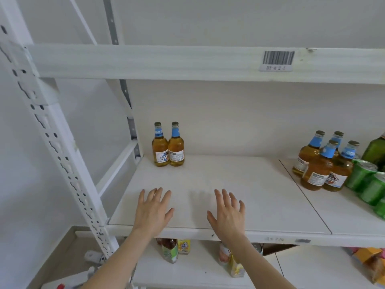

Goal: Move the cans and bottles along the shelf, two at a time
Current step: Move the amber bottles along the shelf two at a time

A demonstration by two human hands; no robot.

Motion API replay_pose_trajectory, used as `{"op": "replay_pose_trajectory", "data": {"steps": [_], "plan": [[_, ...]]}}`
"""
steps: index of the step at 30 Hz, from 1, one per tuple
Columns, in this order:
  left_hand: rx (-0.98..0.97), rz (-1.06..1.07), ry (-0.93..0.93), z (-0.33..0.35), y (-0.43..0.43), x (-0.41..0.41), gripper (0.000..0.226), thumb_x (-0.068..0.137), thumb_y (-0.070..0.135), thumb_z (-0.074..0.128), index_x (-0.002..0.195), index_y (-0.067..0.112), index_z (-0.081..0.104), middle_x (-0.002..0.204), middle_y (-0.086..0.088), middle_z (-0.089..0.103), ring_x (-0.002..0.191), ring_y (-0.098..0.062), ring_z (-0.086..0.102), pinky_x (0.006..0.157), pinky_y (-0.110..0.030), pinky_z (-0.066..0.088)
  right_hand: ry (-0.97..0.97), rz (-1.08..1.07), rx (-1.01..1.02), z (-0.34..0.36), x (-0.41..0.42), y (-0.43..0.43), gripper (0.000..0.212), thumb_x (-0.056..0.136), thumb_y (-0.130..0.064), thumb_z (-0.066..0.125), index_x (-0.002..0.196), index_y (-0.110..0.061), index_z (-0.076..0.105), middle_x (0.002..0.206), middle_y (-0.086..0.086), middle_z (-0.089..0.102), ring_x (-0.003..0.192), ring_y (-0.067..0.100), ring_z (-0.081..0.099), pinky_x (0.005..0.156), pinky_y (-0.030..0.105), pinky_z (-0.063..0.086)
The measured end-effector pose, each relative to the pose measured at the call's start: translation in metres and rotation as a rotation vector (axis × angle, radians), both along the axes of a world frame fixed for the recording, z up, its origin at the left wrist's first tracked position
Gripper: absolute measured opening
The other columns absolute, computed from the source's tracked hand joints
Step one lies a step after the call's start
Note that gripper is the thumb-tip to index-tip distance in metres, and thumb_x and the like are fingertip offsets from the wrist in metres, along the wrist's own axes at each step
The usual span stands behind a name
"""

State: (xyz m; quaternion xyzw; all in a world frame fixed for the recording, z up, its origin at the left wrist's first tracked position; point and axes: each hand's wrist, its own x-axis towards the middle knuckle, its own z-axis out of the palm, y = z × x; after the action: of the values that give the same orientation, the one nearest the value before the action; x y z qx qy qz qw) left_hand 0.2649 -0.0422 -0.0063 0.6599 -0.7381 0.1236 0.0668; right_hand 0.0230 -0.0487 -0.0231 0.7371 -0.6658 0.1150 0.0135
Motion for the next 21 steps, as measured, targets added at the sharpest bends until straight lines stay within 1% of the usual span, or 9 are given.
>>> {"op": "replay_pose_trajectory", "data": {"steps": [6, 8, 10, 12, 14, 15, 17, 21], "plan": [[-0.021, 0.06, -0.021, 0.015, -0.058, 0.022, 0.059, 0.097, 0.055, 0.035, 0.147, 0.025, 0.034, 0.152, -0.006, 0.04, 0.14, -0.025, 0.035, 0.115, -0.051, 0.021, -0.011, 0.015, -0.025, 0.017, 0.023, -0.062, 0.073, 0.095, -0.06, 0.035, 0.155, -0.024, 0.011, 0.162, 0.004, 0.02, 0.148, 0.027, 0.018, 0.117, 0.049, 0.018], [-0.037, 0.09, -0.009, 0.022, -0.078, 0.028, 0.059, 0.096, 0.056, 0.038, 0.146, 0.025, 0.038, 0.15, -0.006, 0.044, 0.138, -0.025, 0.039, 0.113, -0.051, 0.024, -0.019, 0.019, -0.033, 0.024, 0.033, -0.083, 0.073, 0.095, -0.06, 0.035, 0.155, -0.025, 0.012, 0.162, 0.003, 0.02, 0.148, 0.026, 0.019, 0.117, 0.048, 0.018], [-0.075, 0.103, 0.013, 0.028, -0.096, 0.035, 0.057, 0.093, 0.054, 0.047, 0.14, 0.022, 0.047, 0.141, -0.008, 0.053, 0.132, -0.027, 0.047, 0.109, -0.052, 0.032, -0.031, 0.016, -0.04, 0.03, 0.043, -0.104, 0.073, 0.095, -0.06, 0.035, 0.155, -0.025, 0.012, 0.162, 0.002, 0.02, 0.148, 0.025, 0.018, 0.117, 0.047, 0.017], [-0.123, 0.088, 0.024, 0.033, -0.114, 0.044, 0.053, 0.088, 0.05, 0.06, 0.131, 0.019, 0.058, 0.129, -0.01, 0.062, 0.121, -0.029, 0.057, 0.103, -0.053, 0.04, -0.043, 0.016, -0.041, 0.034, 0.055, -0.122, 0.074, 0.095, -0.061, 0.034, 0.155, -0.025, 0.01, 0.163, 0.001, 0.018, 0.148, 0.024, 0.017, 0.118, 0.046, 0.017], [-0.188, 0.074, 0.025, 0.038, -0.134, 0.055, 0.051, 0.081, 0.047, 0.07, 0.122, 0.017, 0.064, 0.117, -0.01, 0.068, 0.11, -0.029, 0.063, 0.095, -0.053, 0.047, -0.046, 0.013, -0.043, 0.037, 0.067, -0.142, 0.074, 0.095, -0.061, 0.033, 0.156, -0.025, 0.009, 0.163, 0.001, 0.017, 0.149, 0.023, 0.017, 0.118, 0.045, 0.017], [-0.214, 0.07, 0.041, 0.04, -0.144, 0.06, 0.05, 0.08, 0.046, 0.071, 0.12, 0.016, 0.064, 0.113, -0.009, 0.069, 0.106, -0.029, 0.064, 0.092, -0.051, 0.049, -0.049, 0.008, -0.047, 0.039, 0.073, -0.152, 0.074, 0.095, -0.061, 0.032, 0.156, -0.025, 0.008, 0.163, 0.0, 0.017, 0.148, 0.022, 0.017, 0.118, 0.045, 0.017], [-0.219, 0.075, 0.086, 0.043, -0.166, 0.07, 0.05, 0.084, 0.047, 0.066, 0.123, 0.016, 0.061, 0.114, -0.007, 0.068, 0.108, -0.028, 0.063, 0.093, -0.048, 0.047, -0.066, -0.004, -0.055, 0.041, 0.084, -0.173, 0.075, 0.095, -0.062, 0.033, 0.156, -0.026, 0.008, 0.163, 0.0, 0.017, 0.148, 0.022, 0.018, 0.118, 0.044, 0.018], [-0.184, 0.093, 0.154, 0.043, -0.206, 0.085, 0.059, 0.091, 0.054, 0.052, 0.137, 0.018, 0.049, 0.126, -0.003, 0.062, 0.118, -0.026, 0.057, 0.1, -0.043, 0.043, -0.117, -0.013, -0.047, 0.044, 0.105, -0.208, 0.077, 0.094, -0.063, 0.034, 0.156, -0.025, 0.008, 0.163, 0.0, 0.018, 0.147, 0.022, 0.019, 0.117, 0.044, 0.021]]}}
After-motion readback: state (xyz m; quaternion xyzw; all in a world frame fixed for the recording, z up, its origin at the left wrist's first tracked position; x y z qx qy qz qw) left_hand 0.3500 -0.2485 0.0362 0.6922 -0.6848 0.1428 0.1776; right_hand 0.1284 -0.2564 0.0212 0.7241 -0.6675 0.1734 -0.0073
